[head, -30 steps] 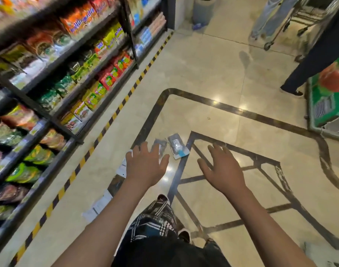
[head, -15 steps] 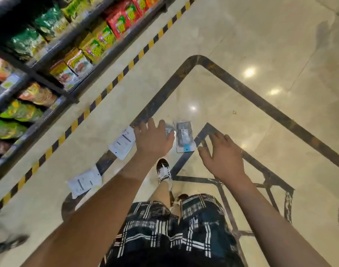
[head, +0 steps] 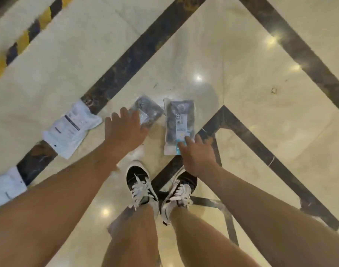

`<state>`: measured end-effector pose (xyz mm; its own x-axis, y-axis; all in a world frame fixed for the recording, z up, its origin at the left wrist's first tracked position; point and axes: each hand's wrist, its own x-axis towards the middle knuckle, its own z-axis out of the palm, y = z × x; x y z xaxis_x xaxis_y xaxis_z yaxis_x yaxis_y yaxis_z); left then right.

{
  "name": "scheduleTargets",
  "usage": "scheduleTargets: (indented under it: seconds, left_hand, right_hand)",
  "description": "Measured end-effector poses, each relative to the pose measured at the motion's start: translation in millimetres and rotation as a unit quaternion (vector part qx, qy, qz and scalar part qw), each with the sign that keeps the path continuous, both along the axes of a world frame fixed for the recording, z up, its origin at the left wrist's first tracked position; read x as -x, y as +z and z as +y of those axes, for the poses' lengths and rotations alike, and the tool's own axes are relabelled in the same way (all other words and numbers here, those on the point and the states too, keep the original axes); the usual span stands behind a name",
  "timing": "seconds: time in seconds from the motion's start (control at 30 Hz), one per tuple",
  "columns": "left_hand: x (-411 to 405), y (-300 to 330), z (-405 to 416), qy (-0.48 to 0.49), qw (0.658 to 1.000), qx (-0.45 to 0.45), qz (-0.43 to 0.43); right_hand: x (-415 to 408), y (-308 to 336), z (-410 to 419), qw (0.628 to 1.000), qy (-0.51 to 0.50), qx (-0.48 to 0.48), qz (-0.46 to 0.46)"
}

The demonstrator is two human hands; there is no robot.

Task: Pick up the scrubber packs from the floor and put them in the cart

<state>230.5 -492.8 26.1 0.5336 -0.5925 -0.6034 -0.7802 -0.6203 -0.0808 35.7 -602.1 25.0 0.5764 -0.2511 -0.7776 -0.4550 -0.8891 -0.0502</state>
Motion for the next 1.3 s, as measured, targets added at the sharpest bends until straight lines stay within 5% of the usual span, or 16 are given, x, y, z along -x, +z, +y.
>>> scheduleTargets:
  seconds: [0.27, 0.4, 0.57, 0.6, 0.67, 0.7, 0.73, 0.8, 0.83, 0.9, 1.0, 1.3]
  left_hand:
    - [-6.5, -195.5, 4.2, 0.071, 0.997, 0.003, 0.017]
    - [-12.1, -204.6, 6.2, -0.046, 0.999, -0.001, -0.008]
    - [-61.2, -195.5, 2.2, -0.264, 0.963, 0.051, 0.029]
    - [-65.6, -191.2, 5.4, -0.23, 0.969, 0.077, 0.053]
    - [-55.4, -183.1, 12.7, 0.004, 0.982, 0.178, 0.071]
    - [-43.6, -181.3, 14.2, 0.182, 0.957, 0.214, 0.073]
    - [-32.8, -181.4, 12.9, 0.385, 0.894, 0.209, 0.093]
    - [-16.0, -186.1, 4.5, 0.697, 0.681, 0.14, 0.178]
    - [-12.7, -192.4, -0.2, 0.764, 0.591, 0.134, 0.223]
    - [-11.5, -206.0, -10.0, 0.808, 0.492, 0.164, 0.28]
    - [-12.8, -210.2, -22.2, 0.813, 0.469, 0.184, 0.291]
    - [-8.0, -142.9, 11.0, 0.782, 0.526, 0.212, 0.258]
  right_hand:
    - [-30.9, -173.4, -67.0, 0.982, 0.176, 0.039, -0.05]
    - [-19.0, -184.5, -81.5, 0.993, 0.085, 0.05, -0.058]
    - [1.1, -181.1, -103.9, 0.975, -0.197, 0.092, -0.051]
    - [5.1, -181.3, -109.2, 0.966, -0.242, 0.086, -0.038]
    - [14.6, -183.2, -115.2, 0.958, -0.279, 0.06, -0.014]
    - [20.4, -184.4, -116.0, 0.958, -0.283, 0.048, -0.003]
    - [25.6, -186.0, -115.1, 0.959, -0.279, 0.048, 0.006]
    - [34.2, -191.3, -112.5, 0.963, -0.259, 0.074, 0.014]
    - [37.2, -194.6, -111.5, 0.962, -0.256, 0.094, 0.016]
    - [38.6, -199.6, -109.9, 0.956, -0.273, 0.101, 0.021]
    - [36.3, -200.4, -107.6, 0.934, -0.354, 0.035, 0.012]
    - [32.6, -129.3, -60.9, 0.838, -0.531, -0.095, -0.078]
